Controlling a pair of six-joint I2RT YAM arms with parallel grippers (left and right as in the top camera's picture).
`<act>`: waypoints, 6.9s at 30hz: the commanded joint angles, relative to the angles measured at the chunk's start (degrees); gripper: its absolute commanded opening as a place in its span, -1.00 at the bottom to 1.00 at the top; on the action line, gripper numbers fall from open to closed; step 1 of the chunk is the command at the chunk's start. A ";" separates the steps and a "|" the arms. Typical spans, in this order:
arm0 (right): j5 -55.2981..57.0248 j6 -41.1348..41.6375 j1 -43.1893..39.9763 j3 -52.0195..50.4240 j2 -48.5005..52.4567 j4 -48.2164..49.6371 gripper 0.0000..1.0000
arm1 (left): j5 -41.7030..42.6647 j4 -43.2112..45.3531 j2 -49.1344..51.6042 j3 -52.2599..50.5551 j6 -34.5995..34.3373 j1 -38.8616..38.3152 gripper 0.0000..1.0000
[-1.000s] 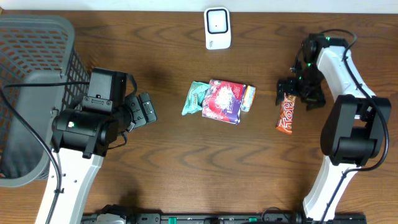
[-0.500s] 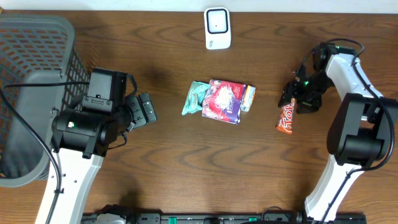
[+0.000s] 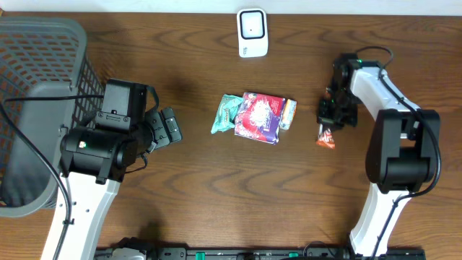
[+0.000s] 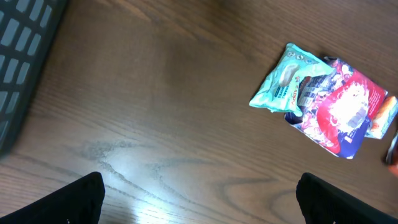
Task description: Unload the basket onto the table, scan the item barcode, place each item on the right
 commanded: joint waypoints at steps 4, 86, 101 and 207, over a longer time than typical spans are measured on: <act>-3.10 2.36 3.37 18.16 0.48 -0.66 -0.98 | -0.52 -0.26 0.11 -0.26 0.35 0.24 0.96; 3.69 3.80 -11.54 43.89 9.38 -9.75 0.98 | -0.55 -0.26 0.11 -0.26 0.35 0.24 0.96; -2.14 -8.44 8.81 42.36 9.49 -26.45 0.72 | -0.55 -0.26 0.11 -0.26 0.35 0.24 0.96; -70.49 -82.55 4.46 10.10 9.35 -34.32 -0.98 | -0.52 -0.26 0.11 -0.26 0.35 0.24 0.95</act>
